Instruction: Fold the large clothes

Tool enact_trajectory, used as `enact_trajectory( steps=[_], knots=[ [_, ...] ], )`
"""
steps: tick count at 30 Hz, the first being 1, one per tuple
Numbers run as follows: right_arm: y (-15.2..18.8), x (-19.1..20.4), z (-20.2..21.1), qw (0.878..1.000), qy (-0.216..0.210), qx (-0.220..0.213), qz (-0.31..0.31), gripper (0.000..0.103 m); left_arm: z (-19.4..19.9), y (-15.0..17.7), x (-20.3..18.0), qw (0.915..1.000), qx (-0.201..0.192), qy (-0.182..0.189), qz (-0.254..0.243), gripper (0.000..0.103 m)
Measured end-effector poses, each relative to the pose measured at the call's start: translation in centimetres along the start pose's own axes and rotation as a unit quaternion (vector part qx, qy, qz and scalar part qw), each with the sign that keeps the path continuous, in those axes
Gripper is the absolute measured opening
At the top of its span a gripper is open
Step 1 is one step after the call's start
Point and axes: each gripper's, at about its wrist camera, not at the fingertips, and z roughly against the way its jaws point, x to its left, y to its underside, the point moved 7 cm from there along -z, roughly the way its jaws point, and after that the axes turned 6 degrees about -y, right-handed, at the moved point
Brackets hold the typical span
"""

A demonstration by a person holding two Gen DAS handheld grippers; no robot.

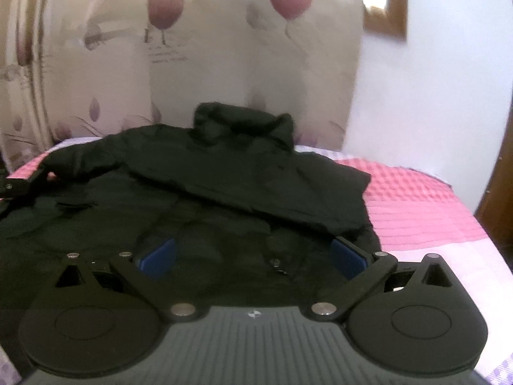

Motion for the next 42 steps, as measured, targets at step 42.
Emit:
enact_trajectory(
  steps=[42],
  knots=[
    [5.4, -0.1, -6.7, 0.998, 0.012, 0.053, 0.032, 0.103, -7.5, 3.8, 19.7, 0.9727, 0.093, 0.046, 0.207, 0.078]
  ],
)
